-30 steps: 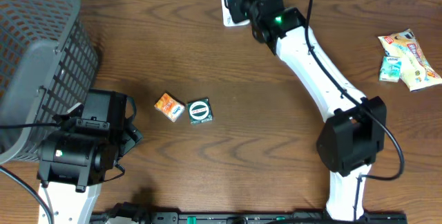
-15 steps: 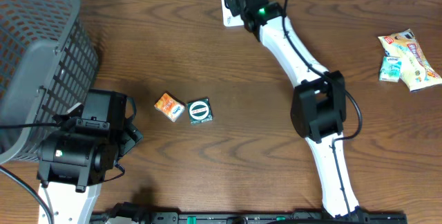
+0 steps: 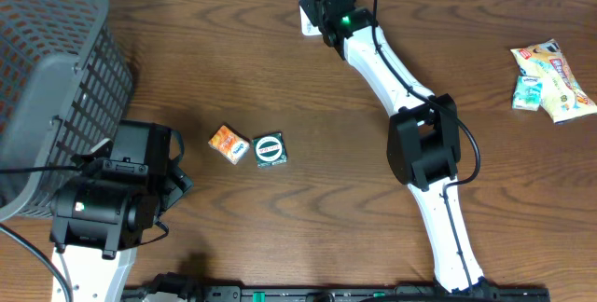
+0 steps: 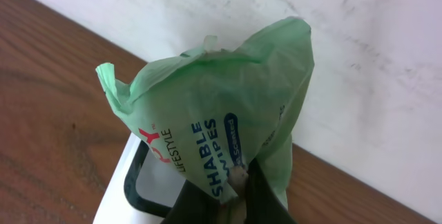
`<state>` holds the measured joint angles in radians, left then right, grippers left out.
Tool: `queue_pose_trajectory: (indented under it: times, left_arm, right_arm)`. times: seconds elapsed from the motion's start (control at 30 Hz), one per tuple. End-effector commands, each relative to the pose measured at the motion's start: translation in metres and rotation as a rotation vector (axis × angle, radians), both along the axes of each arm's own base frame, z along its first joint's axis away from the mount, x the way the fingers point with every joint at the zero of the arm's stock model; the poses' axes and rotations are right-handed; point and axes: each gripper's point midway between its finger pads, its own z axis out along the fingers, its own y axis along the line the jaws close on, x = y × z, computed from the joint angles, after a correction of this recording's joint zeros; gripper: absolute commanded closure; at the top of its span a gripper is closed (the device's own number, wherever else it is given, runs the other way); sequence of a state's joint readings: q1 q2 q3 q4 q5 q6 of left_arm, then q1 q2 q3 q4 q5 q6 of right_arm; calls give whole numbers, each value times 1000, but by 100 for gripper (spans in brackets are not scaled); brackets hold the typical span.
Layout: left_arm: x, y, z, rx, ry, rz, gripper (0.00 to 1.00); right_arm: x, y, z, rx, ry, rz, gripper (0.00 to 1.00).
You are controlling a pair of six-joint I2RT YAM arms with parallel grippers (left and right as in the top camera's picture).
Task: Scan the item barcode
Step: 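Hold the wipes pack against the scanner window with the right gripper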
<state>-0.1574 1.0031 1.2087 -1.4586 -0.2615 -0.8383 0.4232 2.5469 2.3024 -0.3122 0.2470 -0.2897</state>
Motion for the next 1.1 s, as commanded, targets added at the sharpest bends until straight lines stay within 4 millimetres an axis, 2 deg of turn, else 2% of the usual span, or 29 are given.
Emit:
queue_pose_trajectory:
  times: [0.0,0.2,0.33,0.43,0.5,0.63,0.73,0.83,1.07]
  left_arm:
    - [1,3,7,10,-25,17,2]
    - [1,3,7,10,-26,16,3]
    - [1,3,7,10,-26,16,2]
    - [1,3,7,9,-26,16,2]
    - [1,3,7,9,-26,16,2]
    - [1,3,7,9,-26,16,2]
    - [1,3,7,10,-26,16,2]
    - [1,3,7,9,-26,16,2]
    - [1,3,7,9,-26,16,3]
  right_arm:
    - [5,3,23,1,-54,-3,99]
    - [8,6,42,29,-88,-7,99]
    - [7,7,47,43,-93,-9,99]
    - [1,13,35,46,-43,21,99]
    - [-4,16,19,42,8,51,99]
    - [-9,11,-13,1,79,38,99]
    - [-7,2,-15,-27,78,-2,99]
    - [-3,-3,4,-35,23,-44,99]
    - [-3,-1,75,13,-114,-66,99]
